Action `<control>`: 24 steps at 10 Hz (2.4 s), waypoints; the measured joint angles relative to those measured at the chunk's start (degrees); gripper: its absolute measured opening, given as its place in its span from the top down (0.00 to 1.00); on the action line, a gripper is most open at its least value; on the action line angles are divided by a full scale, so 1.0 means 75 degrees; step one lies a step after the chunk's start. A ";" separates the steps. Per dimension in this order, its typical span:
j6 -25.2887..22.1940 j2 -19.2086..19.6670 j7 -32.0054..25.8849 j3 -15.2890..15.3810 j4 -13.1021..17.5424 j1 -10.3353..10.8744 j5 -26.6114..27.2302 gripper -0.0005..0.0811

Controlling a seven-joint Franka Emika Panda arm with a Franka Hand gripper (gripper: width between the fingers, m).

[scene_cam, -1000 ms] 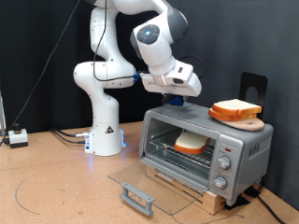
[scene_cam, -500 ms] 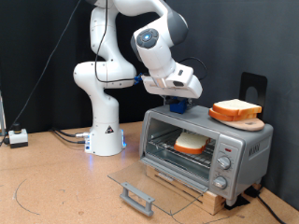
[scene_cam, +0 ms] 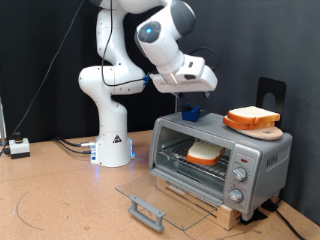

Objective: Make a piece of toast with the oven

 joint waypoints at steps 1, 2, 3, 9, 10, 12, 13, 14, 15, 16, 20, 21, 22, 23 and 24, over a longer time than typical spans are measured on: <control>-0.0219 -0.0149 -0.0055 -0.0184 0.0122 -0.0009 -0.0183 0.00; -0.0385 -0.0264 -0.0077 -0.0293 0.0198 -0.0016 -0.0347 0.00; -0.0377 -0.0252 -0.0060 -0.0283 0.0172 -0.0016 -0.0329 0.00; 0.0598 -0.0083 0.0609 -0.0914 0.0154 -0.1003 -0.0292 0.00; 0.0898 -0.0008 0.0770 -0.0933 0.0152 -0.1238 -0.0302 0.00; 0.1158 0.0160 0.0812 -0.1096 0.0176 -0.1630 -0.0356 0.00; 0.1126 0.0283 0.0765 -0.1248 0.0242 -0.1781 -0.0537 0.00; 0.0881 0.0444 0.0682 -0.1433 0.0373 -0.1901 -0.0853 0.00; 0.0624 0.0639 0.0536 -0.1639 0.0542 -0.2007 -0.1154 0.00; 0.0472 0.0838 0.0386 -0.1833 0.0695 -0.2103 -0.1314 0.00; 0.0214 0.1329 0.0664 -0.2081 0.1022 -0.2235 -0.1478 0.00; 0.0634 0.1481 0.1466 -0.2032 0.1026 -0.2257 -0.1317 0.00; 0.1228 0.1707 0.2223 -0.1982 0.1029 -0.2293 -0.1175 0.00; 0.1791 0.1932 0.2966 -0.1936 0.1027 -0.2356 -0.1147 0.00; 0.2241 0.2160 0.3794 -0.1874 0.1034 -0.2468 -0.1431 0.00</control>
